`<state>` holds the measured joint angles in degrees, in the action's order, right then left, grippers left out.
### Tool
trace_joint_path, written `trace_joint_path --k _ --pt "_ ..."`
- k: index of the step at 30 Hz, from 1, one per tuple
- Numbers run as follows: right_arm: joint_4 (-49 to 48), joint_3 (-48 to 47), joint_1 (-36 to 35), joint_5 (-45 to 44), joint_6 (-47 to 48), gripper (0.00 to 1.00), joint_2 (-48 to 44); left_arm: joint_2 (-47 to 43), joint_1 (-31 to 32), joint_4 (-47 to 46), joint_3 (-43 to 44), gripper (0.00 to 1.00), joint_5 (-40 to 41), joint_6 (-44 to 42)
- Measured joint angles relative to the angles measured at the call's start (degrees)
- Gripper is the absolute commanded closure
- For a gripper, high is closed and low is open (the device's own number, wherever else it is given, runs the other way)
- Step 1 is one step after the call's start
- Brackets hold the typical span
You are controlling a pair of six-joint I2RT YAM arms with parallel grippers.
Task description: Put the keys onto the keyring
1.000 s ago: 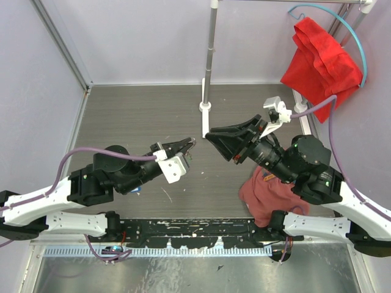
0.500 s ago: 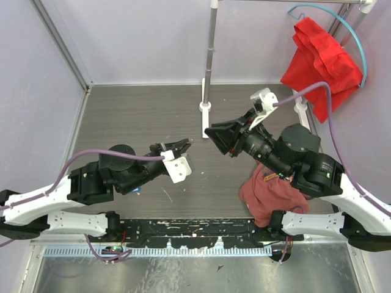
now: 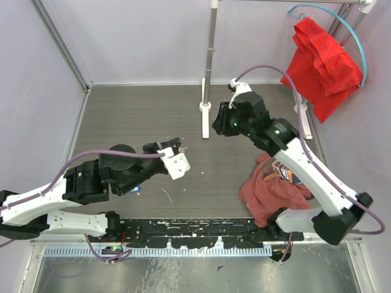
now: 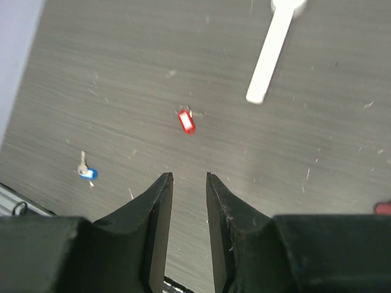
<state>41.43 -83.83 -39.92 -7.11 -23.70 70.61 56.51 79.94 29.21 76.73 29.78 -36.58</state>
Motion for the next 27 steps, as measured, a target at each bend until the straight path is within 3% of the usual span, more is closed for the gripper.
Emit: trace_joint_path --k 4,14,27 --pt "-2.6 5.29 3.41 7.93 -0.5 0.66 6.29 -1.09 0.0 1.7 -0.72 1.0 1.07 1.07" --pt "-12.2 8.0 1.88 19.98 -0.46 0.64 22.14 -5.03 -3.89 3.28 -4.39 1.0 1.64 2.82" --pt "-31.74 7.93 -17.09 25.9 -0.61 0.63 41.33 -5.07 -5.9 7.19 11.98 1.0 4.35 0.42"
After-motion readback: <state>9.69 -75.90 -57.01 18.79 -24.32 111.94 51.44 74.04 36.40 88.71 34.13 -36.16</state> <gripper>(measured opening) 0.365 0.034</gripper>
